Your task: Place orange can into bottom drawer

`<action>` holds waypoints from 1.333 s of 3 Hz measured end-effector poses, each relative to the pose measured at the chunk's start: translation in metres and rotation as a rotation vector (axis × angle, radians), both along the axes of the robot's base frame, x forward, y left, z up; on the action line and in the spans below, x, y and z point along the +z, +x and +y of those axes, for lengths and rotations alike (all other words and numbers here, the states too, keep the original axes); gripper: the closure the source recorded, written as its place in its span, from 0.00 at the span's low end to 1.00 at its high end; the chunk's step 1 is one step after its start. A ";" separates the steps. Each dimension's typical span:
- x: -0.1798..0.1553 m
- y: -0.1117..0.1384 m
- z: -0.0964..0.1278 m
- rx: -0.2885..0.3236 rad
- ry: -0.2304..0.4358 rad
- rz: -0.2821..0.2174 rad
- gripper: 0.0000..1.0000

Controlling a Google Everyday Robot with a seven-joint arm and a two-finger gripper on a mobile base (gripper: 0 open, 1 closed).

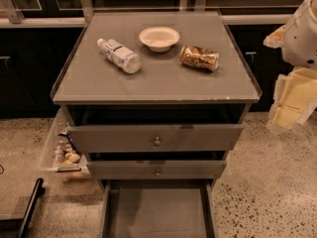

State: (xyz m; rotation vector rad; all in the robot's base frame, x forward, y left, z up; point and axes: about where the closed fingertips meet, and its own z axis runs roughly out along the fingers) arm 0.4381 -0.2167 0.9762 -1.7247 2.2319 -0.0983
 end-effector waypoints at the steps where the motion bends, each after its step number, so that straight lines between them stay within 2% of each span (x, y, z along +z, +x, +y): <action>1: 0.000 0.000 0.000 0.000 0.000 0.000 0.00; 2: 0.001 0.002 0.001 0.001 0.011 -0.006 0.00; 3: -0.009 0.020 0.009 0.030 0.037 -0.042 0.00; 4: -0.025 0.052 0.020 0.090 0.067 -0.107 0.00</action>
Offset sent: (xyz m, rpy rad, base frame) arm 0.0062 0.0013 -0.0030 0.0314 0.0091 0.0052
